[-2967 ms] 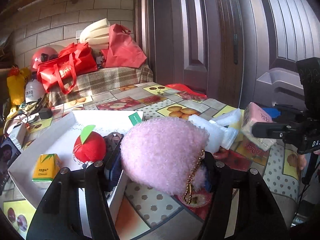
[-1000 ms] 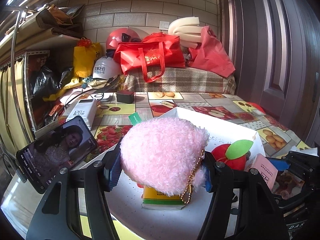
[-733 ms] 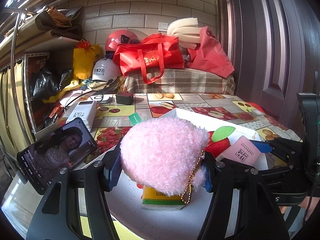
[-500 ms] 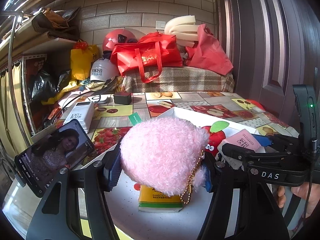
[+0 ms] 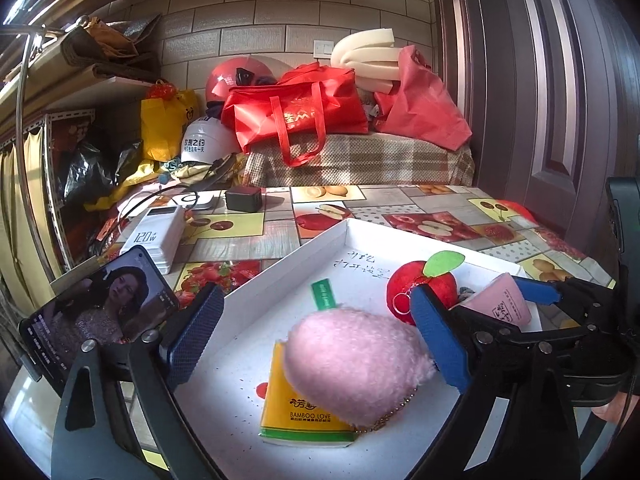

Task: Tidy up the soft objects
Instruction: 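Carry the pink ball and pink pouch into the white tray and open both tools, then withdraw both tools from the tray back toward the foam and sponges, then grasp the white foam strip with the left tool while the right grasps the yellow sponge, then carry the foam strip and yellow sponge into the white tray and open both tools, then withdraw both tools from the tray back toward the rope toy and foam sheet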

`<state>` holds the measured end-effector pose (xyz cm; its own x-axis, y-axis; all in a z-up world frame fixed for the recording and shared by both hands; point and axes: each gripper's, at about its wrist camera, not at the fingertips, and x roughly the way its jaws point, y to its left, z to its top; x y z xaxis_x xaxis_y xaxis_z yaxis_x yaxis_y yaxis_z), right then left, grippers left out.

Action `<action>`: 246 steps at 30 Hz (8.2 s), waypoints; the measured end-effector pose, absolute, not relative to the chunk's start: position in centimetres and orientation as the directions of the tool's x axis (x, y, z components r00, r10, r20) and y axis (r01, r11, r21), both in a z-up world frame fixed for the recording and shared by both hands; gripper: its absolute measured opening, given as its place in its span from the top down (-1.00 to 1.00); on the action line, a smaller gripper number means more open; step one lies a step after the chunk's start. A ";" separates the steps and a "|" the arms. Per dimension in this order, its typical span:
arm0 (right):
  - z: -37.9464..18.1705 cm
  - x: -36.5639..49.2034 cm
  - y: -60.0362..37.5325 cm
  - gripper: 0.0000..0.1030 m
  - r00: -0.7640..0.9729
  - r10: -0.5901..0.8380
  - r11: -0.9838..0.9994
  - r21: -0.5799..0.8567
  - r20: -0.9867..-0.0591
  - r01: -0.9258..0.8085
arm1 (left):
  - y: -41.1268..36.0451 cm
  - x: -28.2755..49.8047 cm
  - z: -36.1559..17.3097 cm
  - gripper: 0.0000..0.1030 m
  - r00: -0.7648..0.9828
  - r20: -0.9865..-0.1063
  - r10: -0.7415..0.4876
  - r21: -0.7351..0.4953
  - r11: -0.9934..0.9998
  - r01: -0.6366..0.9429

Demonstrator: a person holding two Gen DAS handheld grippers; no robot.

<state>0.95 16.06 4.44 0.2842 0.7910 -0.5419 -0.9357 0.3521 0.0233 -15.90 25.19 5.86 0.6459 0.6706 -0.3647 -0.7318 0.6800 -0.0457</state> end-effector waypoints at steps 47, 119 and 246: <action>6.0 -3.1 8.6 -1.00 0.400 0.851 0.422 -0.011 -0.342 -0.907 | 22.0 -17.9 6.3 -1.00 0.618 -0.266 0.740 -0.031 0.634 -0.772; 6.8 9.6 -10.8 -0.10 0.462 0.771 0.538 0.059 -0.438 -0.841 | 4.5 -3.8 6.5 0.53 0.907 -0.378 0.185 0.015 0.981 -0.194; 5.8 -4.5 11.4 -1.00 0.249 0.904 0.274 0.022 -0.348 -0.962 | 25.1 -18.3 5.8 -1.00 0.590 -0.285 0.755 0.017 0.619 -0.785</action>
<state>-4.47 11.38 5.84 0.2494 0.9036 -0.3482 -0.9616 0.2737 0.0216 -18.28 25.13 5.85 0.5901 0.7554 -0.2849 -0.7850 0.6193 0.0165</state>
